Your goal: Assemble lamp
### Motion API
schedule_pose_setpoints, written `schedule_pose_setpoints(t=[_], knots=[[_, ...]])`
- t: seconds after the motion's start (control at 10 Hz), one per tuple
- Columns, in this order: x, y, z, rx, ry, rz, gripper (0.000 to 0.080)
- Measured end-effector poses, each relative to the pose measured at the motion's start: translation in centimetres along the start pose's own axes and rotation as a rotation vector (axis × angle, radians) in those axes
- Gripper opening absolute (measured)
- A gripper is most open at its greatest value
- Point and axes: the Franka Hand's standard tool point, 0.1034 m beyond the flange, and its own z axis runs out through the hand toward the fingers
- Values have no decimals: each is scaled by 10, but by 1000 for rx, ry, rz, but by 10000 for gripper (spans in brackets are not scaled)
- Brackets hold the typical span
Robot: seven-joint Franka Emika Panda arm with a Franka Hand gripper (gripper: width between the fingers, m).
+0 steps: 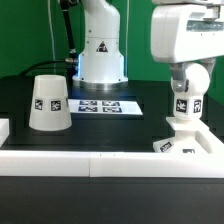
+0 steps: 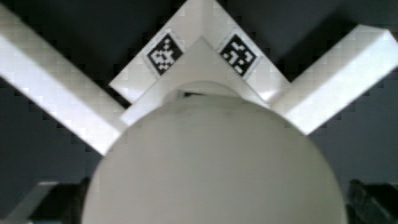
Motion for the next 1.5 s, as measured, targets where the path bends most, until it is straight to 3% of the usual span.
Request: schedule_pose_setpoints(t=[0.7, 0.8, 0.9, 1.0, 1.3, 1.5], knots=[[-3, 2, 1, -14, -23, -405, 698], [-4, 2, 1, -13, -24, -385, 698], [-4, 2, 1, -14, -24, -384, 604], [-4, 3, 1, -14, -24, -384, 577], [-5, 3, 1, -14, -23, -332, 577], [-6, 2, 1, -20, -16, -162, 577]])
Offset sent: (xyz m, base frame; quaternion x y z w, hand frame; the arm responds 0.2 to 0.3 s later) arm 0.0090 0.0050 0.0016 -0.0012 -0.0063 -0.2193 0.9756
